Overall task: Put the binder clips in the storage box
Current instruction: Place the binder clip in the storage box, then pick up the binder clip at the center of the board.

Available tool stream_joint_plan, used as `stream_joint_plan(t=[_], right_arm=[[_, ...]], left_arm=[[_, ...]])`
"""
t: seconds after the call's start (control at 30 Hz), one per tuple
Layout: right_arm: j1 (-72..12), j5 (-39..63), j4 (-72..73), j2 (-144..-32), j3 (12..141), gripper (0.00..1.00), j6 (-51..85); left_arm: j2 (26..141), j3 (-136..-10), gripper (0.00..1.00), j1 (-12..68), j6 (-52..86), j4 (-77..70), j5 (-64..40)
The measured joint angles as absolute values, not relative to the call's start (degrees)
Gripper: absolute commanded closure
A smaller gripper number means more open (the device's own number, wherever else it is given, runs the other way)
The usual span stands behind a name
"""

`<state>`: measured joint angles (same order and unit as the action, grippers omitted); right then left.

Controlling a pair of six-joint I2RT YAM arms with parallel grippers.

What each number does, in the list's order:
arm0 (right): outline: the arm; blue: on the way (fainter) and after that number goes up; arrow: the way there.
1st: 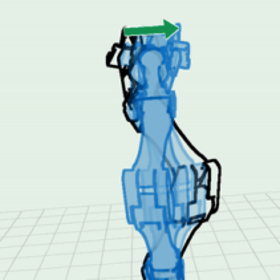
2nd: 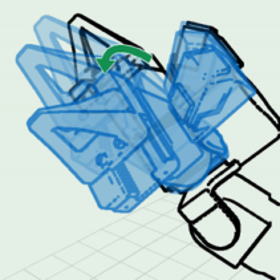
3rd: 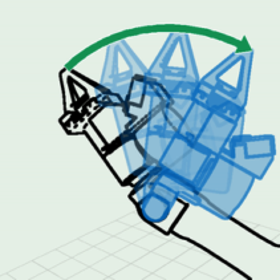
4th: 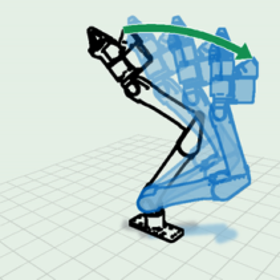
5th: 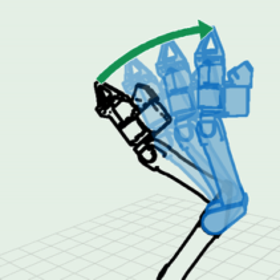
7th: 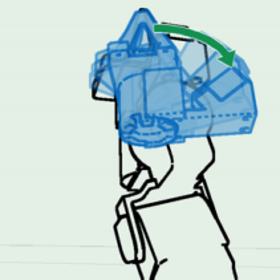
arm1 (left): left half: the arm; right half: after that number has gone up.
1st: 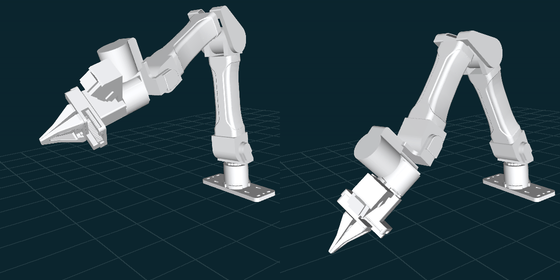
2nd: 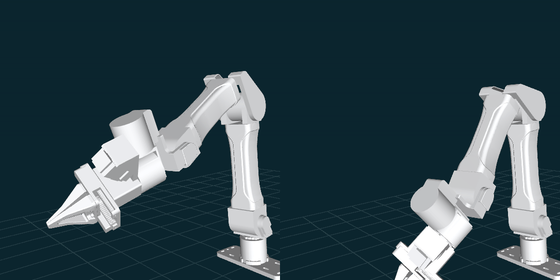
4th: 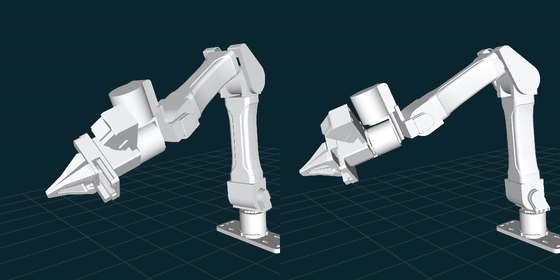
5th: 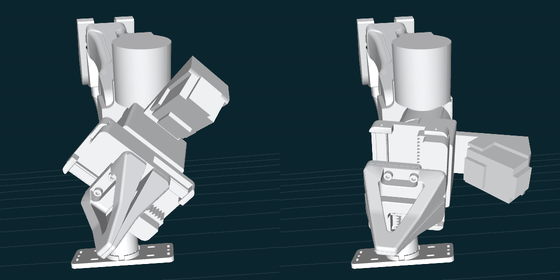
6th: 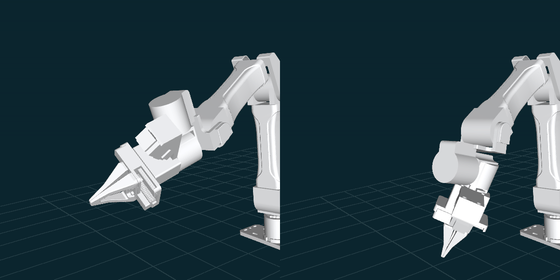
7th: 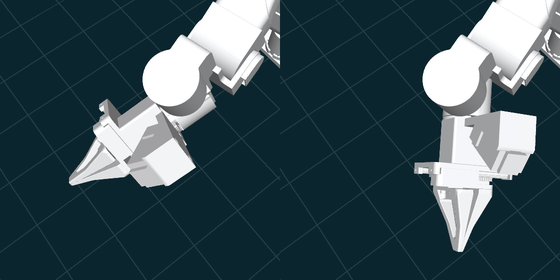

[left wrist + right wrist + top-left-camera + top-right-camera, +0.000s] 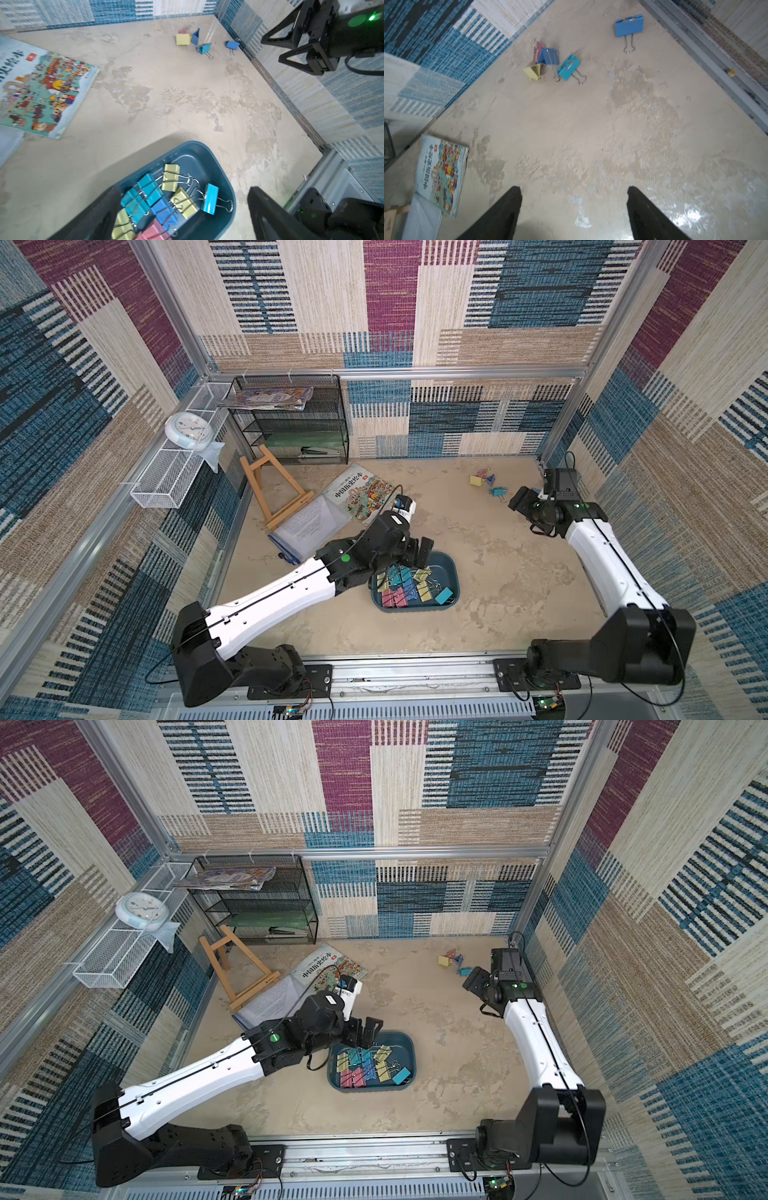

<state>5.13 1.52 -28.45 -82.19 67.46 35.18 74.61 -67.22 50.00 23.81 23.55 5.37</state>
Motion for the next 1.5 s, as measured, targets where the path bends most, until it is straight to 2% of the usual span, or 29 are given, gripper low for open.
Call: stream_joint_plan(t=[0.23, 0.33, 0.5, 0.7, 0.87, 0.93, 1.23, 1.5], right_arm=[[11.86, 11.35, -16.23, -101.75, 75.16, 0.23, 40.32], [12.82, 15.9, -13.34, -109.93, 79.92, 0.33, 41.25], [13.06, 22.52, -10.07, -119.37, 84.6, 0.57, 42.74], [13.08, 28.34, -7.86, -125.6, 88.9, 0.66, 43.7], [13.08, 30.44, -7.35, -126.96, 89.8, 0.87, 43.83], [13.06, 31.22, -6.98, -127.09, 89.89, 0.92, 43.79], [13.23, 30.35, -8.69, -123.02, 86.61, 1.0, 39.11], [13.23, 27.62, -12.25, -108.6, 75.55, 1.0, 33.04]], left_arm=[[71.88, -67.13, 0.01, 46.22, 19.25, 28.42, -0.27], [69.76, -63.77, 0.01, 46.06, 19.4, 28.25, -1.15], [68.31, -60.01, 0.01, 45.84, 21.17, 26.83, -1.74], [69.41, -60.14, 0.01, 45.84, 21.91, 25.34, -2.0], [70.37, -60.88, 0.01, 45.84, 22.0, 25.3, -2.59], [70.37, -60.88, 0.01, 45.8, 22.35, 25.17, -3.25], [71.29, -61.43, 0.01, 45.82, 23.22, 23.92, -3.75], [71.02, -61.43, 0.01, 45.84, 23.64, 23.18, -4.93]])
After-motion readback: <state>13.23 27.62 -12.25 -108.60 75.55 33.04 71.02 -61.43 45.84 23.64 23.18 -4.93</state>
